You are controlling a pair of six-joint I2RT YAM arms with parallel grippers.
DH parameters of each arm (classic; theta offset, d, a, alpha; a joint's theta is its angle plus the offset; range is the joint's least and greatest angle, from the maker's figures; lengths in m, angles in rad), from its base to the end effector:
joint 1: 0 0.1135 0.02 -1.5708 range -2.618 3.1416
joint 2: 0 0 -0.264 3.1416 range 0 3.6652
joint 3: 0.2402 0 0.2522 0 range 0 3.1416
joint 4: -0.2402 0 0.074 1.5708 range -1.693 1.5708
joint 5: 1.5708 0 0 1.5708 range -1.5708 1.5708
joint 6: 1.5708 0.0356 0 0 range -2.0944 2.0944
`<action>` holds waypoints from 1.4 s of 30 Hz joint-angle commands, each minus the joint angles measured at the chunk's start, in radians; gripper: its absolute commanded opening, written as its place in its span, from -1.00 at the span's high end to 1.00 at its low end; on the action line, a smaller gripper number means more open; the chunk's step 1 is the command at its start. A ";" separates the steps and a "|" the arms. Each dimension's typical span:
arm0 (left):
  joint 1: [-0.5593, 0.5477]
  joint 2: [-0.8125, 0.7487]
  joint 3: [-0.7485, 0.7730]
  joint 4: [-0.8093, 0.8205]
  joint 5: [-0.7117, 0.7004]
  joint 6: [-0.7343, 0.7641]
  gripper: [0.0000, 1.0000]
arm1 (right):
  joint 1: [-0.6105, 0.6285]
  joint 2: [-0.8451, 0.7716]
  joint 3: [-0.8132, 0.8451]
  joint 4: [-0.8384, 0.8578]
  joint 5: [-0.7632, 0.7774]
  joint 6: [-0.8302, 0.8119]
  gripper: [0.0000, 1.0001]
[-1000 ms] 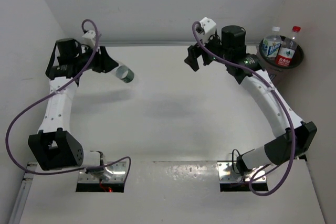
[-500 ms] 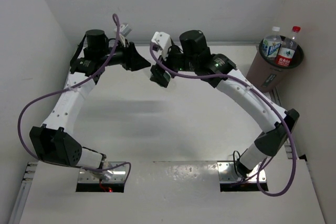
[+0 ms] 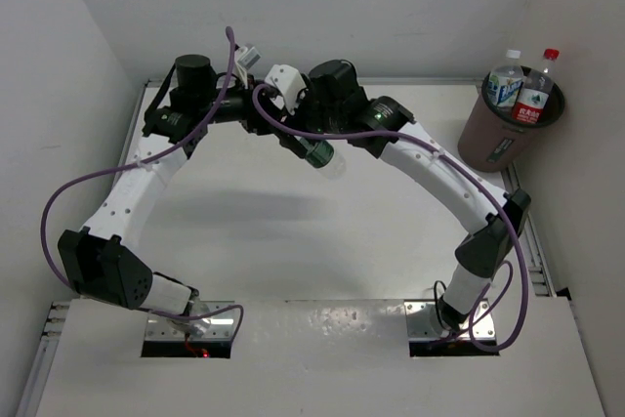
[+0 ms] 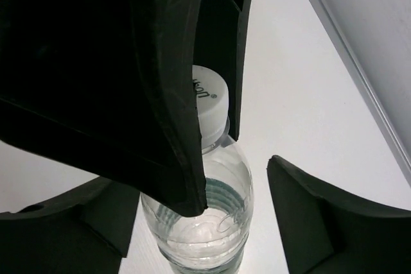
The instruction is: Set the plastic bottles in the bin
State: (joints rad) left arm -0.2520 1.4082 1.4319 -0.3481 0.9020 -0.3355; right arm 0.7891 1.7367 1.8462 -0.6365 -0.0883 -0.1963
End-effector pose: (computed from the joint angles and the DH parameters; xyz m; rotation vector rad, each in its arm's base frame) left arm 0.2950 -0.1048 0.4092 0.5657 1.8738 -1.2416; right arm 0.2761 0.2827 0.4052 -1.0536 1.8483 0.4471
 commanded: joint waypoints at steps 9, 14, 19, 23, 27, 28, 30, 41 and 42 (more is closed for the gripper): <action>0.009 -0.011 0.038 0.075 0.029 -0.043 0.14 | 0.002 -0.022 -0.015 0.014 0.036 -0.017 0.54; 0.075 -0.043 0.038 0.113 -0.067 -0.082 -1.00 | -0.010 -0.055 -0.062 0.021 0.058 -0.029 0.93; 0.213 -0.074 0.038 0.216 -0.146 -0.112 -1.00 | -0.077 -0.127 -0.108 0.029 0.082 -0.015 1.00; 0.293 -0.063 0.047 0.282 -0.144 -0.137 -1.00 | -0.152 -0.167 -0.099 0.079 0.145 -0.020 1.00; 0.313 -0.038 0.022 0.291 -0.117 -0.146 -1.00 | -0.241 -0.161 -0.053 0.242 0.380 -0.032 1.00; 0.313 -0.026 0.022 0.291 -0.107 -0.146 -1.00 | -0.255 -0.154 -0.044 0.273 0.422 -0.032 1.00; 0.313 -0.012 0.022 0.300 -0.107 -0.146 -1.00 | -0.327 -0.143 -0.038 0.450 0.498 -0.048 1.00; 0.267 0.034 0.035 0.301 -0.098 -0.135 -1.00 | -0.848 -0.086 0.185 0.406 0.416 0.235 1.00; 0.267 0.034 0.035 0.301 -0.098 -0.135 -1.00 | -0.867 -0.094 0.174 0.405 0.403 0.248 1.00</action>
State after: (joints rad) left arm 0.0288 1.4609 1.4429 -0.0875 0.7895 -0.4744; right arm -0.0250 1.6909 2.0251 -0.2604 0.3931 -0.0433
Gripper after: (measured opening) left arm 0.997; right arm 0.557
